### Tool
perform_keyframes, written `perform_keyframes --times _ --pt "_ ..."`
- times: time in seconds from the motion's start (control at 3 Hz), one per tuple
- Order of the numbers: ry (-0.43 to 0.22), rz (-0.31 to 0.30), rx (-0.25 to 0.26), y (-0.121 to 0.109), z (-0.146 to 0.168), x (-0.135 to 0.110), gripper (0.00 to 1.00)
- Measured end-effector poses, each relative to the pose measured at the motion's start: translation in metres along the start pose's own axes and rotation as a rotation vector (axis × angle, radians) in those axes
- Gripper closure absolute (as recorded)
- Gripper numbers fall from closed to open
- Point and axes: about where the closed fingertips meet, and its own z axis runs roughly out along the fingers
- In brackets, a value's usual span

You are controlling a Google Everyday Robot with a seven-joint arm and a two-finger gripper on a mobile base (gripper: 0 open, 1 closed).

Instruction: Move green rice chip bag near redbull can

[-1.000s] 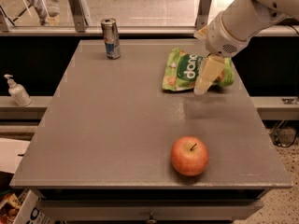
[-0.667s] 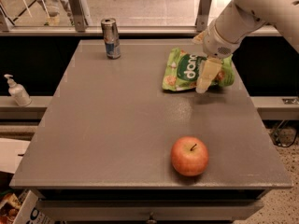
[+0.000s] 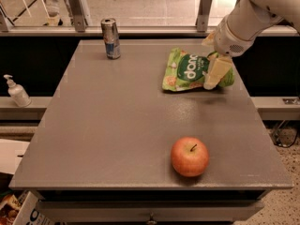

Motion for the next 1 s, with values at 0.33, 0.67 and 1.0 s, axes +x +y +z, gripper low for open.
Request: perform_keyframes --times 0.33,0.67,1.0 --pt "0.027 0.02 0.005 0.005 -0.011 0.016 0.41" --pt "0.027 0.031 0.01 0.006 -0.017 0.025 0.65" --pt "0.024 0.039 0.004 0.007 -0.017 0.032 0.87"
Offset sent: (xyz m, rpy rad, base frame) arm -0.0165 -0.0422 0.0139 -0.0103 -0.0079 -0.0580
